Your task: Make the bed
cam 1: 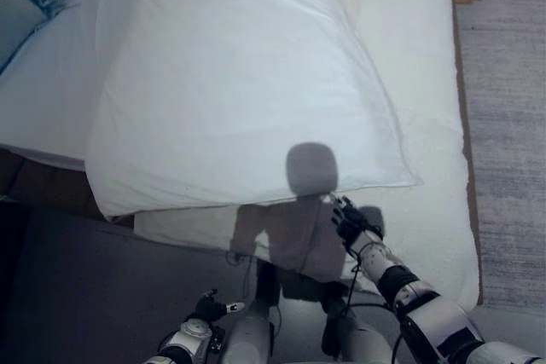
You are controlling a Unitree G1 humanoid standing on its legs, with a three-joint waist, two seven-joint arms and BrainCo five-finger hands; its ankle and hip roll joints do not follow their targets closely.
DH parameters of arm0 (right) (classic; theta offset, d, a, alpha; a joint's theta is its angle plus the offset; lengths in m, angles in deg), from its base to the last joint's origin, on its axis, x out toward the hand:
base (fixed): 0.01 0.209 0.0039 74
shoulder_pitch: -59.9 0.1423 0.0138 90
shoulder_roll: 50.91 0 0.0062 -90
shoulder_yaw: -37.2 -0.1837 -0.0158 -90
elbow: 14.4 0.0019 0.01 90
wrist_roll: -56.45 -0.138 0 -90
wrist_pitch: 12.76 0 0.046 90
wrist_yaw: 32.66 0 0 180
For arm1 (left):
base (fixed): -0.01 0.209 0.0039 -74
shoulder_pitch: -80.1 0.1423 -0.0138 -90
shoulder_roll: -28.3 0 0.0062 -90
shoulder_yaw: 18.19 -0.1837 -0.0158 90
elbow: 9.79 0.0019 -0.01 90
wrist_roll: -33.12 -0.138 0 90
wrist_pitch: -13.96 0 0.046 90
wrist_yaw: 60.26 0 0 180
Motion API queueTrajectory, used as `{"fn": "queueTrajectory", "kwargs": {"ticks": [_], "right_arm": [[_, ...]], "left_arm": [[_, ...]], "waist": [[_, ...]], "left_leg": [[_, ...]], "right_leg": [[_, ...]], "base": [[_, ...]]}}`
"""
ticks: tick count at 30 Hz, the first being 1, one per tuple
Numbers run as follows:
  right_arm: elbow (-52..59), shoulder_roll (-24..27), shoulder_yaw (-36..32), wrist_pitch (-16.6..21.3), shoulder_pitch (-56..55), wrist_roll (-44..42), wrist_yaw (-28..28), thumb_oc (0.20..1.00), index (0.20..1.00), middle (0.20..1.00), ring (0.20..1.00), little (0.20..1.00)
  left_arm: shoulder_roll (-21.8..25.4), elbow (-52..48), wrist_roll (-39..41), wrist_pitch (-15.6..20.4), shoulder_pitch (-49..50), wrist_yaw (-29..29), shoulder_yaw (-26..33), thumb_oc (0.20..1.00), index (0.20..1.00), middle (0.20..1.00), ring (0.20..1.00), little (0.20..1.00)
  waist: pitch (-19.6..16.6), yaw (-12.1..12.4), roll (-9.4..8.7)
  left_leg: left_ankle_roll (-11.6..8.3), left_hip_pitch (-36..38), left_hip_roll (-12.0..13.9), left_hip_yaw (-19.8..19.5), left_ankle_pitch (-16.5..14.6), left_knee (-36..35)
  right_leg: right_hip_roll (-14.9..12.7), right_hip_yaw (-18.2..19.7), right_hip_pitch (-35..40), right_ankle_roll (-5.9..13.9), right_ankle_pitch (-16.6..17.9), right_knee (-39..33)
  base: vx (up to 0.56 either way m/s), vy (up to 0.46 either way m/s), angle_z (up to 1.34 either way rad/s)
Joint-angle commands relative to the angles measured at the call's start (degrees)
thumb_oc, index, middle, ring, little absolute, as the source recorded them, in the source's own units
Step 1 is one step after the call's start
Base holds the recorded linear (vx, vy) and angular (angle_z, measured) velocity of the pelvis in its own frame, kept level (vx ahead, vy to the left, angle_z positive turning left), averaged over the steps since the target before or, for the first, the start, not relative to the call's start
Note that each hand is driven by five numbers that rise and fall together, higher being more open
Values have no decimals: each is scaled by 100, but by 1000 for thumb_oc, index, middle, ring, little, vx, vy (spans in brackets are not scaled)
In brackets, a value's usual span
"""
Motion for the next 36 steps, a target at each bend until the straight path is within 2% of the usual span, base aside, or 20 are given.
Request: {"fn": "queueTrajectory", "kwargs": {"ticks": [1, 6, 10, 15, 20, 26, 27, 30, 36], "right_arm": [[58, -227, -234, 465, 276, -572, 61, 1000, 1000, 1000, 1000, 1000], [-35, -144, -566, 741, 746, -901, 197, 1000, 1000, 1000, 1000, 1000], [-215, 112, -875, 932, 1197, -1042, 350, 1000, 1000, 1000, 1000, 1000], [-439, 300, -1058, 989, 1520, -1097, 458, 1000, 1000, 1000, 1000, 1000], [-772, 483, -1482, 1238, 2080, -1439, 775, 1000, 1000, 1000, 1000, 1000], [-650, 586, -1513, 1456, 2555, -1434, 996, 1000, 1000, 1000, 1000, 1000], [-614, 634, -1474, 1478, 2631, -1378, 1012, 649, 649, 649, 649, 649], [-497, 747, -1297, 1532, 2771, -1061, 1090, 200, 200, 200, 200, 200], [388, 622, -754, 1597, 2551, -134, 1225, 200, 200, 200, 200, 200]], "left_arm": [[-88, 182, 295, 44, -239, -97, -371, 1000, 1000, 1000, 1000, 1000], [-113, 77, 420, 53, -352, -139, -460, 1000, 1000, 1000, 1000, 1000], [-142, -175, 583, 120, -429, -139, -581, 1000, 1000, 1000, 1000, 1000], [-155, -271, 638, 126, -492, -133, -664, 1000, 1000, 1000, 1000, 1000], [-206, -433, 729, 104, -593, -186, -861, 1000, 1000, 1000, 1000, 1000], [-185, -593, 778, 129, -636, -278, -1008, 1000, 1000, 1000, 1000, 1000], [-165, -627, 781, 135, -632, -286, -1015, 1000, 1000, 1000, 1000, 1000], [-136, -635, 773, 167, -627, -303, -1046, 1000, 1000, 1000, 1000, 1000], [-87, -870, 935, 323, -536, -418, -956, 1000, 1000, 1000, 1000, 1000]], "waist": [[52, 48, -244], [147, 122, -209], [221, 191, -137], [265, 229, -90], [295, 286, 13], [307, 320, 65], [318, 334, 70], [327, 325, 88], [364, 221, 34]], "left_leg": [[120, -314, -469, 17, 137, -74], [129, -481, -508, -51, 155, -74], [116, -591, -543, -110, 160, -74], [118, -664, -567, -163, 169, -74], [120, -743, -602, -259, 131, -74], [140, -835, -627, -304, 178, -74], [137, -840, -632, -305, 177, -74], [129, -859, -635, -304, 196, -74], [138, -704, -629, -264, 164, -74]], "right_leg": [[-364, 420, 223, 421, 17, 24], [-411, 374, 116, 437, 15, 24], [-460, 319, 44, 462, 9, 24], [-488, 279, 2, 469, 5, 24], [-510, 267, -57, 476, -46, 27], [-526, 276, -154, 494, 12, 24], [-526, 286, -160, 499, 17, 24], [-534, 286, -182, 510, 44, 24], [-527, 341, -74, 511, 75, 24]], "base": [[34, 29, 26], [32, 23, 15], [38, 19, 17], [26, 8, 12], [23, 1, 14], [3, 12, 6], [0, 0, 0], [0, 0, 0], [0, 0, 0]]}}
